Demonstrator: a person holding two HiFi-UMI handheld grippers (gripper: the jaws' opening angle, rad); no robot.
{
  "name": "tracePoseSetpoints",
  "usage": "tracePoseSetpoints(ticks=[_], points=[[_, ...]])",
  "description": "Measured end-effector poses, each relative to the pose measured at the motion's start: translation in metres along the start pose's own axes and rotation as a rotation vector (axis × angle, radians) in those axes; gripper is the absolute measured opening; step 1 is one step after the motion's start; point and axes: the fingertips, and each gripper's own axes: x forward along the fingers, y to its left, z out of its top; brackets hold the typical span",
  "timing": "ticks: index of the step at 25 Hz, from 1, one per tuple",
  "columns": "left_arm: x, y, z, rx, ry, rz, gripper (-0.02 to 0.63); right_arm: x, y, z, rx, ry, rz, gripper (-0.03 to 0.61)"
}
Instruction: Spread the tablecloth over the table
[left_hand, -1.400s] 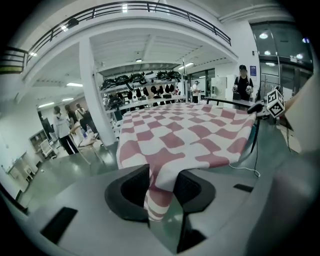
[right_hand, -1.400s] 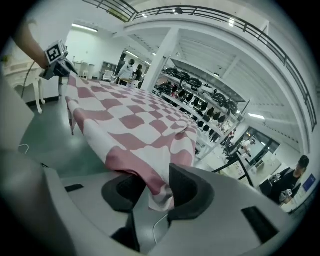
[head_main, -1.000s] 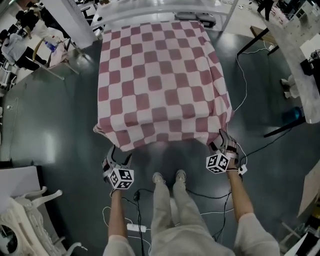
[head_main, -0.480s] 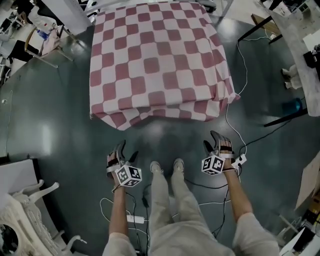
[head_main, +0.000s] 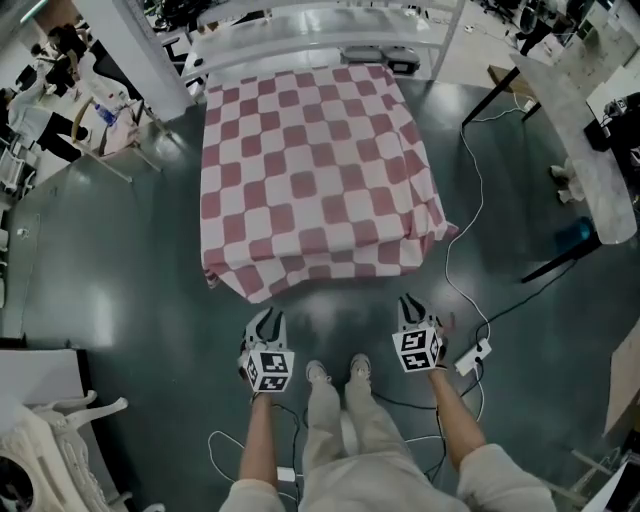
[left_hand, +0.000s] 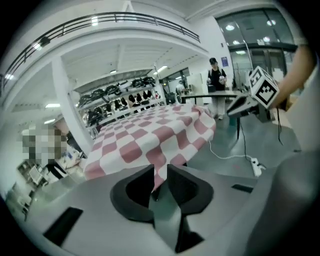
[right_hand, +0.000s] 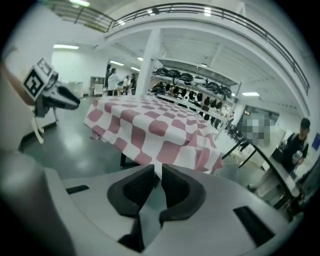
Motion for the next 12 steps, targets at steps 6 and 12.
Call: tracePoseSetpoints(ticks=[6, 12], points=[[-0.021, 0.013, 0.046, -0.377, -0.087, -0.039, 0.026, -0.027, -0.001, 0.039, 0.204, -0.058, 0.069, 0.014], [-0.046, 0.013, 0.079, -0.535, -0.134, -0.118, 0.026, -0.053, -0.009, 0.094, 0.214, -0.133, 0.094, 0.014]])
